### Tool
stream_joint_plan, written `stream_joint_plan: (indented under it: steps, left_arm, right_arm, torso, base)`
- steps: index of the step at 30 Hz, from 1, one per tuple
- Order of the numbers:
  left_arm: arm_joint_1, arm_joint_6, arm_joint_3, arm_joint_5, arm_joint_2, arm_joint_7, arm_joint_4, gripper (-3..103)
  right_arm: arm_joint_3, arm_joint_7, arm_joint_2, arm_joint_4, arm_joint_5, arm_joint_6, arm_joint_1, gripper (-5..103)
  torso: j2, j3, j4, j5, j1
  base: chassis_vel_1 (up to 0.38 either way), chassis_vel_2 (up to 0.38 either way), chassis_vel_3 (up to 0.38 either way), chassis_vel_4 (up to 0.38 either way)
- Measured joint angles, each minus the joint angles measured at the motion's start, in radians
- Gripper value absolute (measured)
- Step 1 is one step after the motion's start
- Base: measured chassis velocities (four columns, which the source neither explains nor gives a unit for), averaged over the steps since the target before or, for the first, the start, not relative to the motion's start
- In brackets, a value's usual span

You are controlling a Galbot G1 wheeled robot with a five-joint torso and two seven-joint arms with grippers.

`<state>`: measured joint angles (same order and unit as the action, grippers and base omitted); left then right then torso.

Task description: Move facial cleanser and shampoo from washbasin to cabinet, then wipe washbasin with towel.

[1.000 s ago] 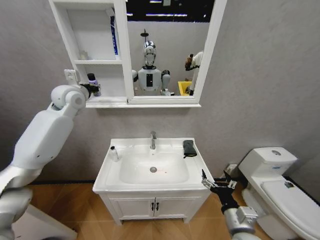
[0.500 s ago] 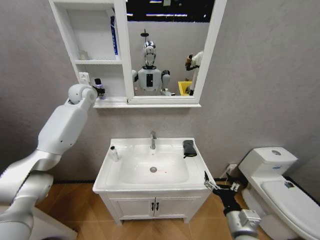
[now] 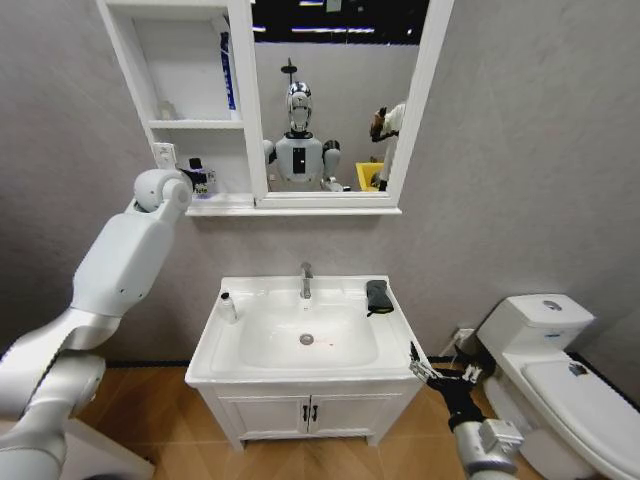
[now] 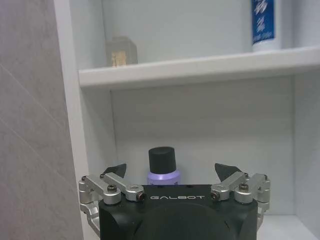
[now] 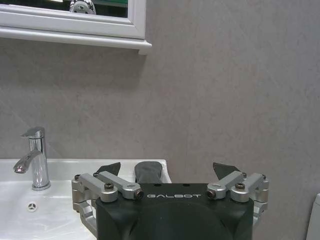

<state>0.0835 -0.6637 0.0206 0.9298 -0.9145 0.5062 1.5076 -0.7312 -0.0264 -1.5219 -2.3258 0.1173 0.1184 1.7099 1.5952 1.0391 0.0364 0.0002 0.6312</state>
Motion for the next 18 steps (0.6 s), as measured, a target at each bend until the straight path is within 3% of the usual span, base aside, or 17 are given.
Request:
stream_joint_plan:
  steps: [3,7,9,10,12,13,14,17,18]
  left_arm:
    - [-0.178,-0.010,0.071,0.099,0.106,0.106,0.264,100]
    - [-0.305,-0.003,0.115,0.105,0.157,0.137,0.400,100]
    - [-0.580,0.048,0.174,0.027,0.181,0.141,0.556,100]
    - [-0.580,0.048,0.174,0.027,0.181,0.141,0.556,100]
    - [-0.715,0.122,0.179,-0.085,0.138,0.120,0.577,100]
    - [-0.715,0.122,0.179,-0.085,0.138,0.120,0.577,100]
    - [-0.783,0.184,0.180,-0.170,0.098,0.085,0.569,100]
    - [-0.957,0.296,0.202,-0.392,-0.029,0.004,0.495,100]
    - [-0.957,0.296,0.202,-0.392,-0.029,0.004,0.495,100]
  right_arm:
    - [0.001,-0.001,-0.002,0.003,-0.001,0.001,-0.001,100]
    - [0.004,-0.001,-0.004,0.005,-0.002,0.001,0.002,100]
    - [0.020,-0.001,-0.007,0.008,-0.008,0.001,0.005,100]
    - [0.020,-0.001,-0.007,0.008,-0.008,0.001,0.005,100]
    - [0.031,-0.001,-0.007,0.012,-0.018,0.001,-0.002,100]
    - [0.031,-0.001,-0.007,0.012,-0.018,0.001,-0.002,100]
    - [0.035,0.000,-0.007,0.013,-0.021,0.001,-0.005,100]
    - [0.034,0.000,-0.007,0.010,-0.021,0.008,-0.009,100]
    - [0.034,0.000,-0.007,0.010,-0.021,0.008,-0.009,100]
  torso:
    - [0.000,0.000,0.0002,-0.0004,0.000]
    - [0.000,0.000,0.0005,-0.0003,0.000]
    - [0.000,0.000,0.0005,-0.0006,0.000]
    - [0.000,0.000,0.0005,-0.0006,0.000]
    - [0.000,0.000,0.0003,-0.0003,0.000]
    - [0.000,0.000,0.0003,-0.0003,0.000]
    - [0.000,0.000,0.0001,-0.0003,0.000]
    - [0.000,0.000,-0.0002,-0.0003,0.000]
    - [0.000,0.000,-0.0002,-0.0003,0.000]
  base:
    - [0.000,0.000,0.000,0.000]
    - [0.000,0.000,0.000,0.000]
    - [0.000,0.000,0.000,0.000]
    - [0.000,0.000,0.000,0.000]
    - [0.000,0.000,0.000,0.000]
    - [0.000,0.000,0.000,0.000]
    - [0.000,0.000,0.000,0.000]
    - [0.000,0.000,0.000,0.000]
    - [0.000,0.000,0.000,0.000]
